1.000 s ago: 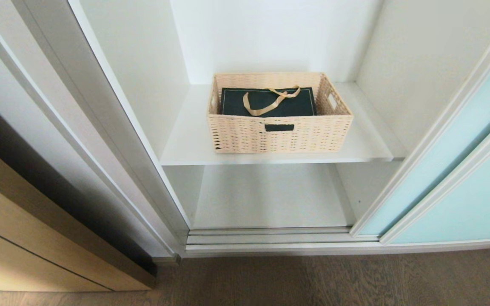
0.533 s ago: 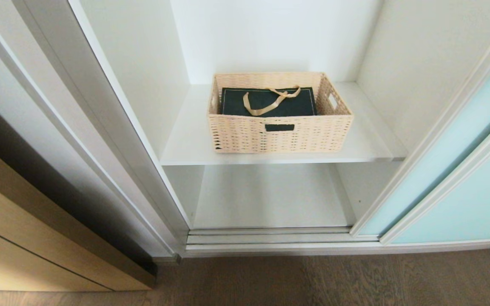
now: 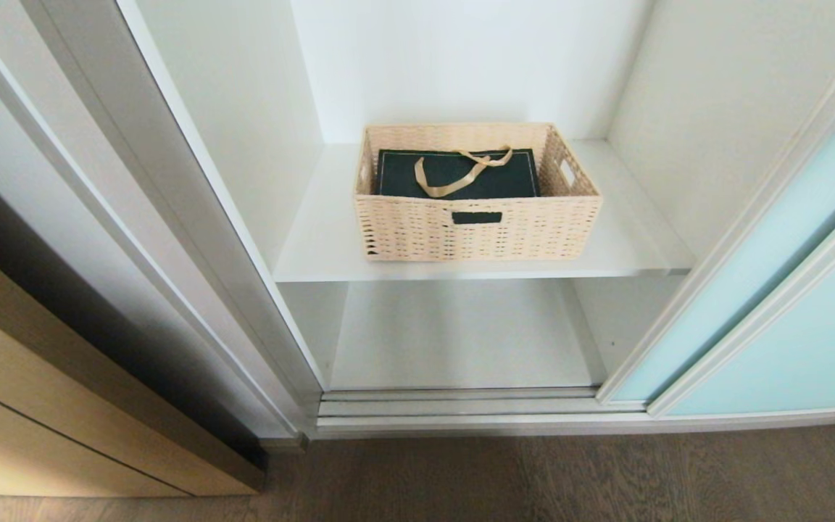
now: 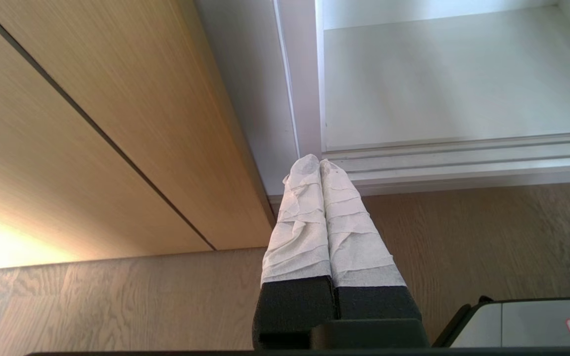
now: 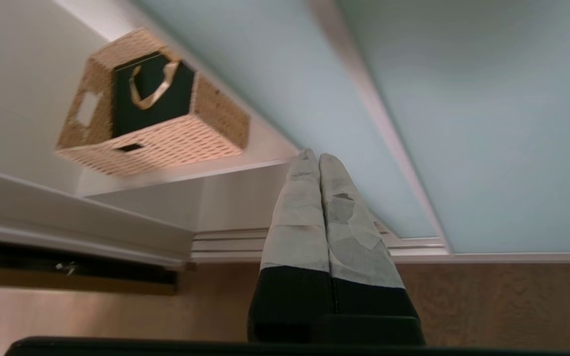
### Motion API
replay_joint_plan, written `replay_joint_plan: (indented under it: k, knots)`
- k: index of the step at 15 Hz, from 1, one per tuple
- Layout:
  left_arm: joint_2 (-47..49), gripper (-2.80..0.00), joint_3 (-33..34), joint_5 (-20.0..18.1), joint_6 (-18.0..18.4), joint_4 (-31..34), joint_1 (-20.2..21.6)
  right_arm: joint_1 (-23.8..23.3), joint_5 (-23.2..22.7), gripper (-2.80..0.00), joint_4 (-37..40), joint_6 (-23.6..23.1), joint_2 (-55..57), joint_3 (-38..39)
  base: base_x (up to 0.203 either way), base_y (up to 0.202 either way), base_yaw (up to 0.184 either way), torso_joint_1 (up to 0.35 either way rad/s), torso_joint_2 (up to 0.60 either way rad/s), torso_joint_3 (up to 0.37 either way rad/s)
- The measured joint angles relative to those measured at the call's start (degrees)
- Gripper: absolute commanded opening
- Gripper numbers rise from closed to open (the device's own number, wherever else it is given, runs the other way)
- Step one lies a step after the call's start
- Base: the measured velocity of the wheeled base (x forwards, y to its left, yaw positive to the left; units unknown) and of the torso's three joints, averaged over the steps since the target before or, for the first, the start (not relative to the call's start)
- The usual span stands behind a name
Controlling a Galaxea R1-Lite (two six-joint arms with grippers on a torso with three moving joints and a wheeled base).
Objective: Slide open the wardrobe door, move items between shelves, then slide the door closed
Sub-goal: Close the door
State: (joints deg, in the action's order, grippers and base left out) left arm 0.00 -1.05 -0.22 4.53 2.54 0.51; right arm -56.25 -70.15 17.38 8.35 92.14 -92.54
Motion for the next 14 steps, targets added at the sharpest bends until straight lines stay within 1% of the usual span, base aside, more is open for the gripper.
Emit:
replay_joint_plan:
  k: [1,3,8,12,14]
  knots:
    - [0.0,-2.8,0.0,0.0,0.0,0.0,0.0,0.1,1.2,-2.8,-0.1,0.0,0.6,-1.0,0.0,0.0,0.0,0.0,0.0,0.0]
    - [0.0,-2.8,0.0,0.0,0.0,0.0,0.0,0.2,2.1,-2.8,-0.1,0.0,2.1,-3.1,0.0,0.0,0.0,0.0,0.0,0.0]
    - [0.0,-2.8,0.0,0.0,0.0,0.0,0.0,2.1,2.2,-2.8,0.1,0.2,5.4,-5.2,0.0,0.0,0.0,0.0,0.0,0.0]
    - [0.0,-2.8,0.0,0.0,0.0,0.0,0.0,2.7,2.3,-2.8,0.1,0.1,7.1,-6.9,0.0,0.0,0.0,0.0,0.0,0.0]
    - [0.0,-2.8,0.0,0.0,0.0,0.0,0.0,3.8,4.0,-2.8,0.1,0.1,7.9,-7.6,0.0,0.0,0.0,0.0,0.0,0.0]
